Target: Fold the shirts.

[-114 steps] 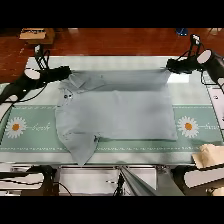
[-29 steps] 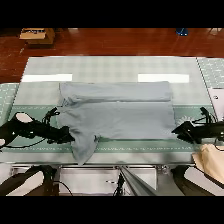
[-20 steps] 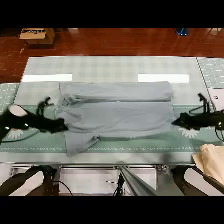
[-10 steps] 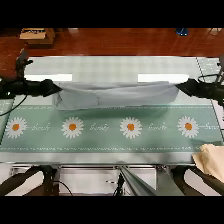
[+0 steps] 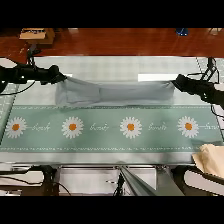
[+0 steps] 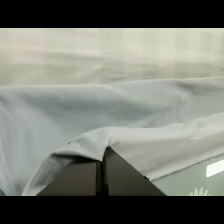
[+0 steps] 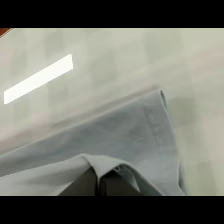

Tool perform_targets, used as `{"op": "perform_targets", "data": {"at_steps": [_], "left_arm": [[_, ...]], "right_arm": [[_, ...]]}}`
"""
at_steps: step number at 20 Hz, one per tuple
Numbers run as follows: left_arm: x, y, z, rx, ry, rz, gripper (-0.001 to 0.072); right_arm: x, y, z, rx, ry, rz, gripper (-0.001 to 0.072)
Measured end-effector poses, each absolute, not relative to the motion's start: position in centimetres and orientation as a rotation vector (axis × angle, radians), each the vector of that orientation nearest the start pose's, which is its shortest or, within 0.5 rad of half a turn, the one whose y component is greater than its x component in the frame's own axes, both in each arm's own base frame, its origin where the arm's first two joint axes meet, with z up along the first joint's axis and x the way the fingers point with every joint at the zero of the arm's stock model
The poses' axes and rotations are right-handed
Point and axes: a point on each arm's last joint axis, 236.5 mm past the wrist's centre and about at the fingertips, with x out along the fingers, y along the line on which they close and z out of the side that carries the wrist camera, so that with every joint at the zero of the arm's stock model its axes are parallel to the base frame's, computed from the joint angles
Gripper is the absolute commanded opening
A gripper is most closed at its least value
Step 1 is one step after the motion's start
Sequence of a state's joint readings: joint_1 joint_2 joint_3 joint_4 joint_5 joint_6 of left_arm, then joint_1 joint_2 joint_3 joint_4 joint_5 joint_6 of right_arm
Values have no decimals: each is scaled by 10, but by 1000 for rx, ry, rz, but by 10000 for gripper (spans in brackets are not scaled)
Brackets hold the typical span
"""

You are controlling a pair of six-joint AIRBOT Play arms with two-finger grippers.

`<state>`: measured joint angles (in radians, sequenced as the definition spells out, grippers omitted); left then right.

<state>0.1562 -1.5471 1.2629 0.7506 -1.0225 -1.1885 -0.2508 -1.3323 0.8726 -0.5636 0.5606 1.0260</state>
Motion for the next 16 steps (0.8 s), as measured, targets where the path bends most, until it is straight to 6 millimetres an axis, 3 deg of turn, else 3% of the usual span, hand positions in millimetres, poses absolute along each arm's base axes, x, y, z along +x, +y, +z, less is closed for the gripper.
{"op": "perform_targets", "data": {"at_steps": [4,5,7,8,12,14,16], "left_arm": [[477,-74,-31,-583,1135,-394,39],[477,-74,-38,-585,1147,-394,168],[477,-72,-49,-580,1166,-387,674],[477,-72,-51,-579,1169,-385,720],[479,-64,-49,-570,1169,-387,719],[480,-57,-39,-563,1165,-395,689],[479,-53,-23,-560,1157,-412,688]], "right_arm": [[465,-14,-34,651,801,25,30],[465,-15,-38,649,806,20,108],[467,-18,-42,644,804,10,332],[468,-18,-42,643,803,11,368],[479,-18,-13,572,757,60,375],[483,-27,6,469,732,66,435],[481,-47,12,418,745,15,514]]}}
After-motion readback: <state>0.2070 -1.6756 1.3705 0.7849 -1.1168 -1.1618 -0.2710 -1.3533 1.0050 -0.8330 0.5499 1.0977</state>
